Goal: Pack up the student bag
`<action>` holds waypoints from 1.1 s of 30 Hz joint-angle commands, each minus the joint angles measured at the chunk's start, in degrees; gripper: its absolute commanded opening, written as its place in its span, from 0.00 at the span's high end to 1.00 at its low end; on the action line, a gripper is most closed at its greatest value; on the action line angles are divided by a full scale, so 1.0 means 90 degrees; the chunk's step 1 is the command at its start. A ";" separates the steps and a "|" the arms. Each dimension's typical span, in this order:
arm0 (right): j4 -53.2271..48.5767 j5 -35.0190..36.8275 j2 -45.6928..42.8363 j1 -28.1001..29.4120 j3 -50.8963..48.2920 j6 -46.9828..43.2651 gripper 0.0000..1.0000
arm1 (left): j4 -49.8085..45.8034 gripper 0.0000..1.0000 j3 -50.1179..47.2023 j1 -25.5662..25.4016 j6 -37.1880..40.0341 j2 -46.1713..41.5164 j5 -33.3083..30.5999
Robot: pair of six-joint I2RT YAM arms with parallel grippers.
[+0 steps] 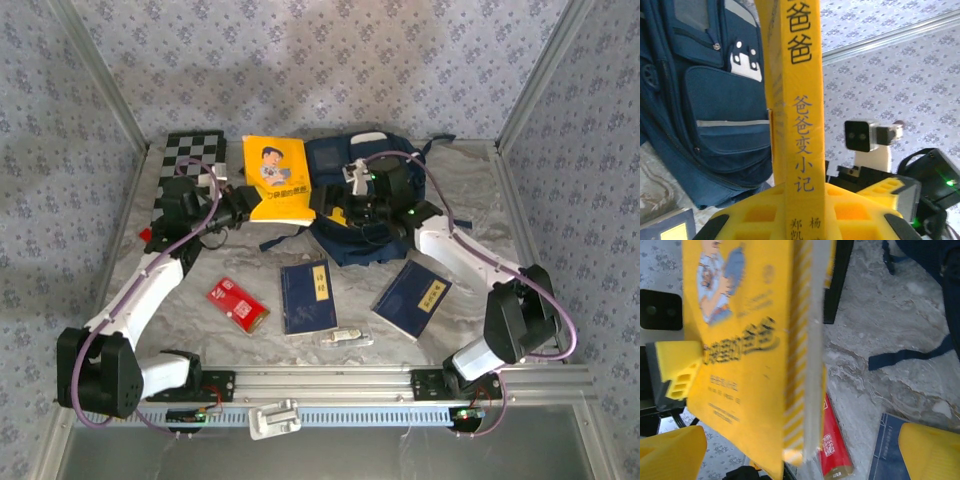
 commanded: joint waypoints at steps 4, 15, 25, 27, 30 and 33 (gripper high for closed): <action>0.1718 -0.0674 -0.0038 -0.0190 -0.0523 0.1276 0.00 | 0.1199 1.00 0.0441 -0.0355 -0.0362 0.0065 0.0083; 0.4257 -0.1151 0.0716 -0.0184 -0.0473 0.2900 0.00 | 0.1629 1.00 0.0685 -0.0712 -0.0647 0.0371 -0.0133; 0.3253 -0.1060 -0.0021 -0.0192 -0.0418 0.2104 0.21 | 0.0306 1.00 0.0760 -0.0712 0.0344 0.0303 -0.0405; 0.3113 -0.1039 -0.0031 -0.0196 -0.0400 0.2026 0.28 | 0.0409 1.00 0.0697 -0.0712 0.0289 0.0312 -0.0458; 0.2979 -0.1048 0.0032 -0.0199 -0.0358 0.1934 0.39 | 0.0451 1.00 0.0697 -0.0726 0.0248 0.0394 -0.0430; 0.2834 -0.1024 0.0055 -0.0194 -0.0329 0.1771 0.54 | 0.0315 1.00 0.0707 -0.0734 0.0343 0.0391 -0.0408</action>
